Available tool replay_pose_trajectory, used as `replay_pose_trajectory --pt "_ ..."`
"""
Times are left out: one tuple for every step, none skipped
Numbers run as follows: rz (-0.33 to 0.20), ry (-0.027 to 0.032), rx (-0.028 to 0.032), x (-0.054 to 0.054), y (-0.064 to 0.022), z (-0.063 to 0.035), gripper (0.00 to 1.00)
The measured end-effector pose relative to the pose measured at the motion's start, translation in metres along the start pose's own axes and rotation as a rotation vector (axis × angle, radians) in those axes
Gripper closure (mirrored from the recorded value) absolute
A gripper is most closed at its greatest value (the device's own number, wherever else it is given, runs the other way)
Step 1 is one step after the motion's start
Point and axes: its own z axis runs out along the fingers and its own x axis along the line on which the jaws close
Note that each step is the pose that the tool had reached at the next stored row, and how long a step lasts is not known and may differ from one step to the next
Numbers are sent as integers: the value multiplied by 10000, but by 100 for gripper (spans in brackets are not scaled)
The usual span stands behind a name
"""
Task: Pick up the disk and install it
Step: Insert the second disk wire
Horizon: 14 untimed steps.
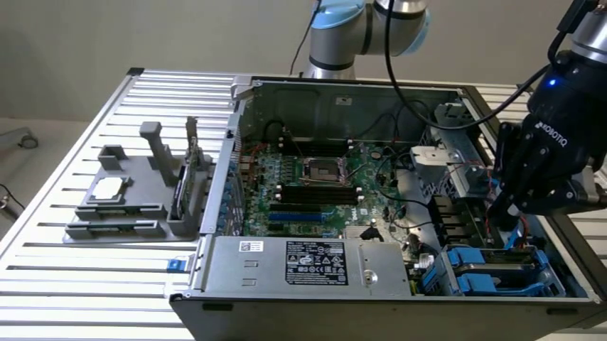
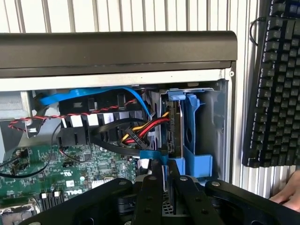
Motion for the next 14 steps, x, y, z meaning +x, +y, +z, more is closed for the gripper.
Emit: replay_pose_trajectory --pt "13 0 2 2 1 13 84" --pt "26 2 5 3 2 28 84" --pt "37 4 6 3 3 42 84" --pt "46 4 8 4 4 55 84" --pt "51 4 9 4 5 67 84" --pt "56 4 10 2 6 78 84" --pt "59 3 10 0 7 89 84" --pt "61 3 11 -3 8 100 84" --pt "62 4 11 -6 10 112 84" --pt "63 3 12 -10 11 123 84" --pt "64 3 12 -15 12 135 84" --pt "64 5 13 -20 14 146 84" --pt "66 6 14 -25 14 157 84" --pt "66 6 15 -31 15 167 84"
